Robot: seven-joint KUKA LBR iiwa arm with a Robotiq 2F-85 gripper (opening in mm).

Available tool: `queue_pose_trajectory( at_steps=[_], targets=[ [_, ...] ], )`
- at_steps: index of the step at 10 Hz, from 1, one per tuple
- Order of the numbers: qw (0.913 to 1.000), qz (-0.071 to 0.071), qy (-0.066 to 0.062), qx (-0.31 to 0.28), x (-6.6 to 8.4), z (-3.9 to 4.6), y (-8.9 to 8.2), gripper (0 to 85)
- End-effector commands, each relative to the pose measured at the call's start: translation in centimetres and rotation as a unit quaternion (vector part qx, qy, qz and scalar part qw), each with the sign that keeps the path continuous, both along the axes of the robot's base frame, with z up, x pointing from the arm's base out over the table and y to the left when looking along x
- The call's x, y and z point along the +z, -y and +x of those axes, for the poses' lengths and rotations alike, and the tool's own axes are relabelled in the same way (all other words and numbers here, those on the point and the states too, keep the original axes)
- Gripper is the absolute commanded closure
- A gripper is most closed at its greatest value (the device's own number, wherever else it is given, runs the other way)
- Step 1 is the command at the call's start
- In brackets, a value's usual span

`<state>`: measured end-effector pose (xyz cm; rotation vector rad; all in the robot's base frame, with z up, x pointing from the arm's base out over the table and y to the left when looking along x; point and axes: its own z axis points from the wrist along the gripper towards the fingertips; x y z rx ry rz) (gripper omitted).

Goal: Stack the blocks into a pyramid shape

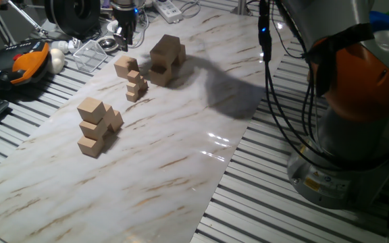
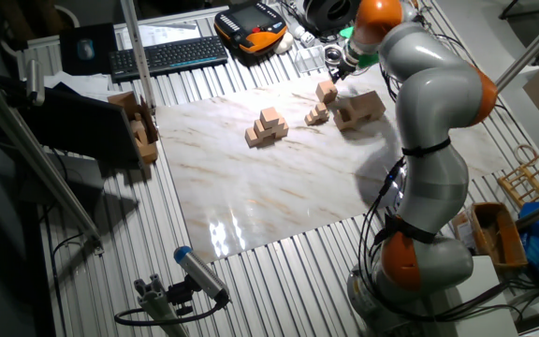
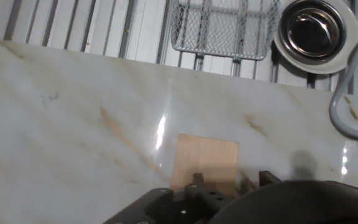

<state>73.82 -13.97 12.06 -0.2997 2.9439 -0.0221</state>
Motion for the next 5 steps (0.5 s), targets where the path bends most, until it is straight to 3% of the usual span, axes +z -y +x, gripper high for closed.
queue_pose_trajectory(
  at_steps=[1,2,3,4,5],
  targets=[
    [1.0,0.0,-0.001,0.001,-0.2,0.06,0.0,17.0],
    [1.0,0.003,-0.002,-0.006,-0.6,0.14,-0.1,17.0],
    [0.9995,0.016,-0.007,-0.027,-0.9,0.17,-0.3,17.0],
    [0.9989,0.028,-0.006,-0.036,-1.3,0.24,-0.5,0.0],
    [0.9985,0.036,-0.004,-0.041,-1.6,0.35,-0.6,0.0]
  ],
)
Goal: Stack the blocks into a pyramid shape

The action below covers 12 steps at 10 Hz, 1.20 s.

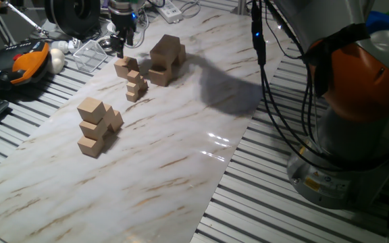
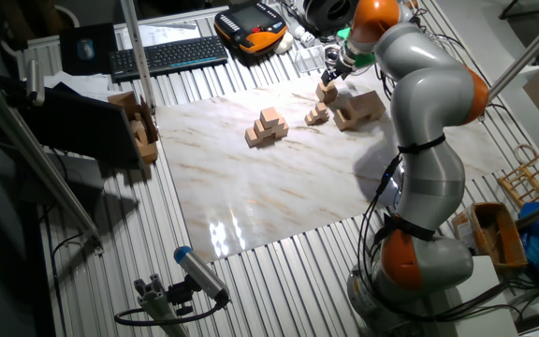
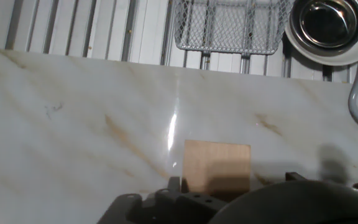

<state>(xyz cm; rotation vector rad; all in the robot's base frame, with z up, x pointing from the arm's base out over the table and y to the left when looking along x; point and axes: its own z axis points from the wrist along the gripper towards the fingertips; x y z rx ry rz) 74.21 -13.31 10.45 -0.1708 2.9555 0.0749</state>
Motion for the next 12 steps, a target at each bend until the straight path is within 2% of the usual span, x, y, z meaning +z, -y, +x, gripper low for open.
queue_pose_trajectory(
  at_steps=[1,4,9,12],
  targets=[
    [1.0,0.001,-0.001,-0.001,-0.2,0.08,0.0,0.0],
    [1.0,-0.001,-0.007,-0.006,-0.8,0.15,-0.2,0.0],
    [0.9999,-0.01,-0.004,-0.009,-2.9,-0.04,-0.7,0.0],
    [0.9999,-0.015,-0.006,-0.006,-3.2,0.06,-0.6,0.0]
  ],
)
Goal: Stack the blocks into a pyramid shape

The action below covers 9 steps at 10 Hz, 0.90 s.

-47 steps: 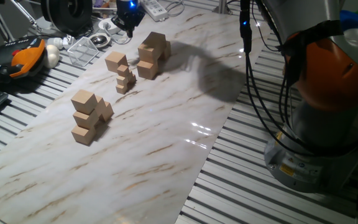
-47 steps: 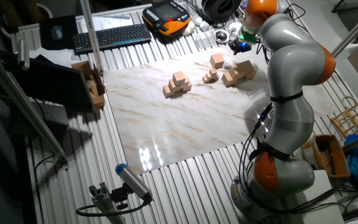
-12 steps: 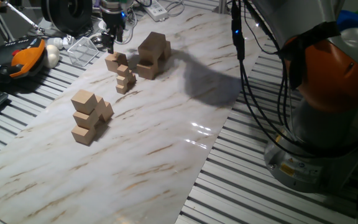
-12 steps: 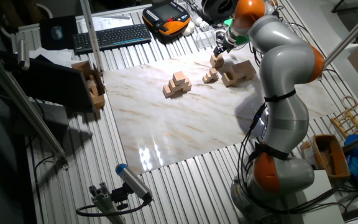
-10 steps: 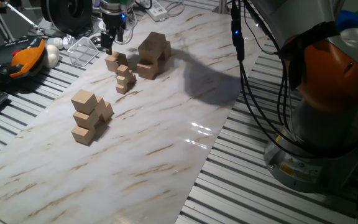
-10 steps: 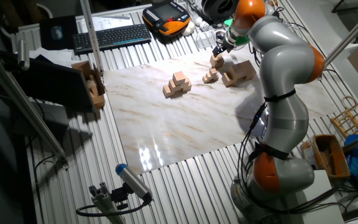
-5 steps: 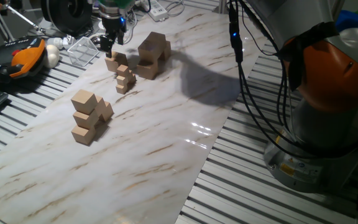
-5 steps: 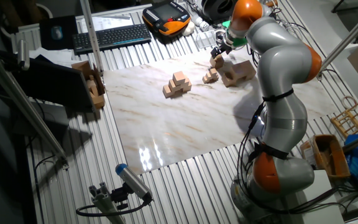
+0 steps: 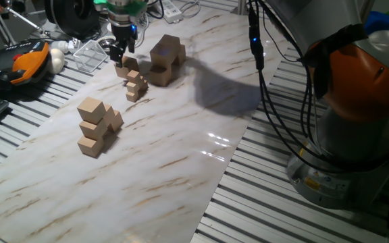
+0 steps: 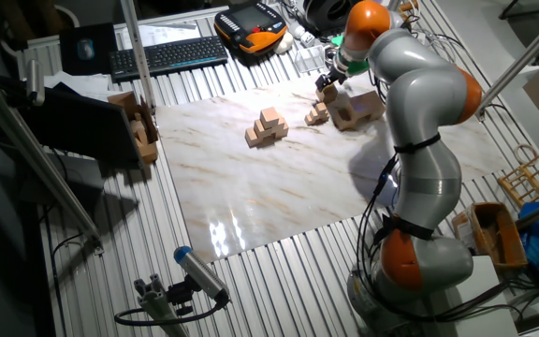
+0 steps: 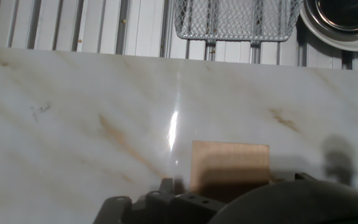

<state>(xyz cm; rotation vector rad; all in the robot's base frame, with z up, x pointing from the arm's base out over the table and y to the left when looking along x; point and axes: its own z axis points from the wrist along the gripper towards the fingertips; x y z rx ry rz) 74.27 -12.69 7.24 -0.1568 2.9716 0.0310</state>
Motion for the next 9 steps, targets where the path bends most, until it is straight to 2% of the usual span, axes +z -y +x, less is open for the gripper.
queue_pose_trajectory(
  at_steps=[1,4,8,9],
  targets=[
    [1.0,-0.001,0.001,-0.001,-0.4,0.01,-0.1,0.0],
    [0.9999,0.004,0.004,-0.012,-1.8,-0.17,-0.4,0.0],
    [0.9999,0.002,-0.004,-0.012,-1.9,0.25,-0.2,0.0],
    [0.9999,0.003,-0.011,-0.012,-1.8,0.53,-0.1,17.0]
  ],
)
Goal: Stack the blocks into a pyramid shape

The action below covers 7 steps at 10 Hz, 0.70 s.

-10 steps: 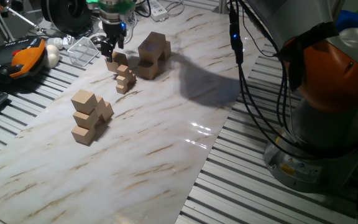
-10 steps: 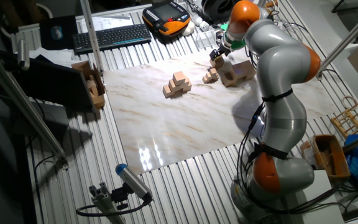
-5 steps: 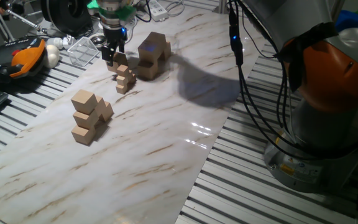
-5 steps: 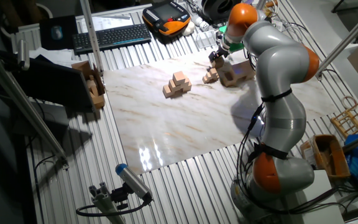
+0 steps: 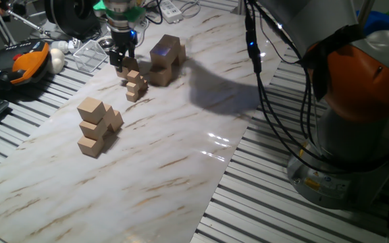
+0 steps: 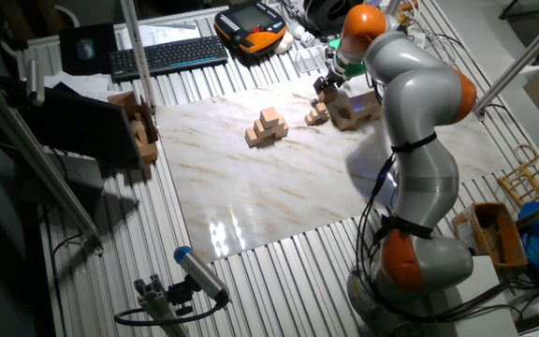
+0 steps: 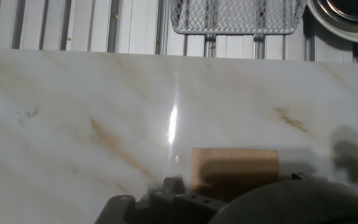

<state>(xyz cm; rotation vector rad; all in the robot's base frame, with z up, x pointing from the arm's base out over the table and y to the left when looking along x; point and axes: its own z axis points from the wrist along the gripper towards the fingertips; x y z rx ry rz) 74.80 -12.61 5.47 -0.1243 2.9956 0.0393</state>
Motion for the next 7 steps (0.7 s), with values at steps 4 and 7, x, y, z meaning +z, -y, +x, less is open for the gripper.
queue_pose_trajectory(
  at_steps=[4,7],
  targets=[
    [0.9998,0.007,-0.013,0.01,-0.04,0.16,0.1,17.0],
    [0.9996,0.01,-0.02,0.014,0.08,0.17,0.12,68.0]
  ],
)
